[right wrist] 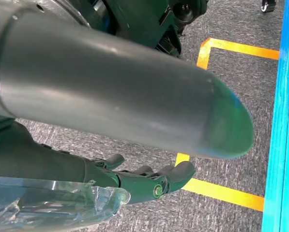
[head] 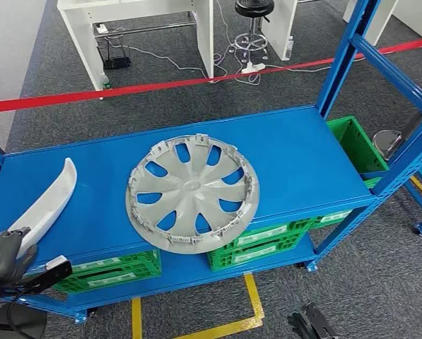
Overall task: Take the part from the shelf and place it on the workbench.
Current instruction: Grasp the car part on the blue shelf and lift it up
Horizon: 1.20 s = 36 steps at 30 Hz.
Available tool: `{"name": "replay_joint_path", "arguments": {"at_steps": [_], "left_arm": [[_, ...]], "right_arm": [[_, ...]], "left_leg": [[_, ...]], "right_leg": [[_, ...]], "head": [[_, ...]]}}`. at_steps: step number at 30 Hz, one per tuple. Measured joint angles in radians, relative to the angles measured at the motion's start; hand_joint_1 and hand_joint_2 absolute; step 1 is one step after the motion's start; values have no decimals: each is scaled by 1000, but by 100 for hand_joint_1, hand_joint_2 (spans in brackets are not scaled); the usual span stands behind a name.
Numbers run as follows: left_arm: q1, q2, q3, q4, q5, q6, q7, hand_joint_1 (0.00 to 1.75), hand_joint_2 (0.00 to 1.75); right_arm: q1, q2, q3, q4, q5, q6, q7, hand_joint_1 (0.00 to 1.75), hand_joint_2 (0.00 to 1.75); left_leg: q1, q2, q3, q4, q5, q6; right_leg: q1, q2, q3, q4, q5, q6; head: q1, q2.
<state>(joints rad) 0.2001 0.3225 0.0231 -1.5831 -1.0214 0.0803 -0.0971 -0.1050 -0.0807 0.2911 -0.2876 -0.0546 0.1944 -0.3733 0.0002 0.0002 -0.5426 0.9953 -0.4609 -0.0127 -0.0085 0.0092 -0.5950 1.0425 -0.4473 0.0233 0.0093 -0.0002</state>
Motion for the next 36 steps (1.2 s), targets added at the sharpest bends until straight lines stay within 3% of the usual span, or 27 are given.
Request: {"name": "replay_joint_path", "arguments": {"at_steps": [10, 17, 26, 31, 36], "left_arm": [[37, -43, 2, -55, 7, 53, -23, 175, 175], [86, -89, -3, -175, 75, 110, -78, 175, 175], [117, -126, -9, -261, 95, 119, -85, 175, 175], [156, -159, -11, -304, 226, 127, -170, 175, 175], [254, -187, -20, -402, 205, 218, -232, 175, 175]], "right_arm": [[5, 0, 0, 0, -4, -9, -12, 0, 0], [9, 3, -3, -2, -22, -11, -56, 0, 0], [12, 7, -5, -5, -24, -14, -70, 0, 0], [17, 10, -11, -14, -28, -16, -118, 0, 0], [22, 22, -29, -38, -32, -21, -161, 0, 0]], "left_leg": [[0, 0, 0, 0, 0, 0], [0, 0, 0, 0, 0, 0], [0, 0, 0, 0, 0, 1], [-1, 0, -1, 0, -1, 1], [-3, 1, -1, 1, -3, 5]], "right_leg": [[0, 0, 0, 0, 0, 0], [0, 0, 0, 0, 0, 0], [0, 0, 0, 0, 0, 0], [-1, 1, 0, -1, 0, 1], [-3, 1, 0, -4, 1, 2]], "head": [[0, 0], [0, 0], [0, 0], [0, 0], [0, 0]]}}
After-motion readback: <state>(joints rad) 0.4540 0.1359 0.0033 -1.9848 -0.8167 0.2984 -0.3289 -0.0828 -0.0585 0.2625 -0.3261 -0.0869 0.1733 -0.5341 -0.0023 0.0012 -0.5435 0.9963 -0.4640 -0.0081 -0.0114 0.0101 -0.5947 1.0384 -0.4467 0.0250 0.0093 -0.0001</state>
